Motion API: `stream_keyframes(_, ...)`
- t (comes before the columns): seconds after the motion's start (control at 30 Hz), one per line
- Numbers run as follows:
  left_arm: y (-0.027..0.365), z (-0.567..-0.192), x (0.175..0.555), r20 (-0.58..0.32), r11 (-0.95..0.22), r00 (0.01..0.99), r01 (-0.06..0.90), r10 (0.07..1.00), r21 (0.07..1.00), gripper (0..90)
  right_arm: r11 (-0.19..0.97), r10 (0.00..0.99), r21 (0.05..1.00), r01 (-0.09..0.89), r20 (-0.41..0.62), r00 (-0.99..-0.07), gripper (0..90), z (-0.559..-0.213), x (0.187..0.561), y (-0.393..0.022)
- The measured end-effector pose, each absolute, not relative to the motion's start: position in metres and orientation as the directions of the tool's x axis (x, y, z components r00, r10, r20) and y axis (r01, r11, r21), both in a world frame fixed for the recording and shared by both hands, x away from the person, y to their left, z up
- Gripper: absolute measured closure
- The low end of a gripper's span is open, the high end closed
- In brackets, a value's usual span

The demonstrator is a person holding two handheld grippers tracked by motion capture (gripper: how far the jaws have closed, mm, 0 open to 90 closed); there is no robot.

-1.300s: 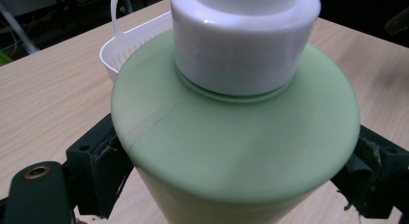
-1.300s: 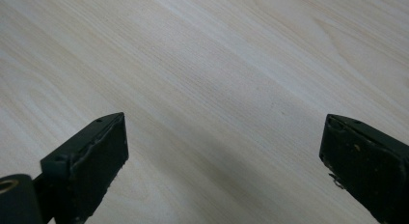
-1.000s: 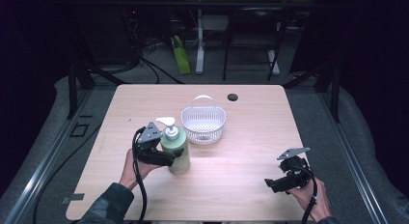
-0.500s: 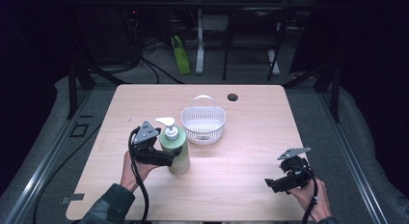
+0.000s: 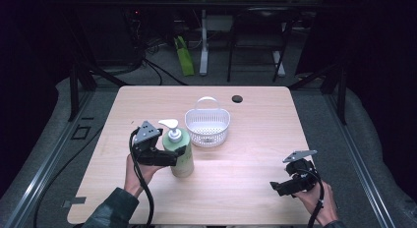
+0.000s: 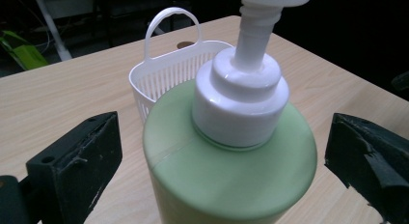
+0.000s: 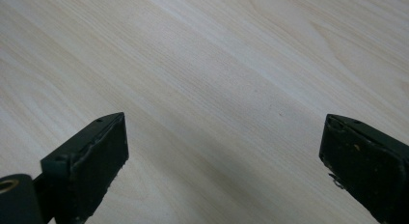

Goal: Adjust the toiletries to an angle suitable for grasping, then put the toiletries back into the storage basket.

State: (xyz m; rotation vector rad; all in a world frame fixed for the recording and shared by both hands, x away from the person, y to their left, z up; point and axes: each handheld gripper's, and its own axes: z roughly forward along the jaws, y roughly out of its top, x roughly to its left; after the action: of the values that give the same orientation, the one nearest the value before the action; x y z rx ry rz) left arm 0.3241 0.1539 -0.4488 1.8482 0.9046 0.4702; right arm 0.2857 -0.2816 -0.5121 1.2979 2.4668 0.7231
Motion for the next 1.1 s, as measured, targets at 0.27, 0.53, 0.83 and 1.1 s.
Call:
stream_keyframes(0.27, 0.147, -0.441, 0.32, -0.06, -0.221, 0.622, 0.364, 0.78, 0.905, 0.0, 0.479, 0.824, 0.539, 0.693, -0.003, -0.566, 3.0, -0.512, 0.286, -0.281)
stream_keyframes(0.53, 0.14, -0.437, 0.318, -0.065, -0.2, 0.607, 0.358, 0.792, 0.912, 0.0, 0.479, 0.823, 0.539, 0.693, -0.002, -0.568, 3.2, -0.512, 0.286, -0.281)
stream_keyframes(0.83, 0.13, -0.433, 0.318, -0.045, -0.191, 0.584, 0.337, 0.811, 0.922, 0.0, 0.48, 0.822, 0.537, 0.694, 0.001, -0.569, 3.7, -0.513, 0.286, -0.281)
stream_keyframes(1.1, 0.127, -0.429, 0.315, -0.028, -0.176, 0.575, 0.296, 0.817, 0.939, 12.8, 0.478, 0.822, 0.541, 0.692, 0.003, -0.57, 4.0, -0.512, 0.285, -0.282)
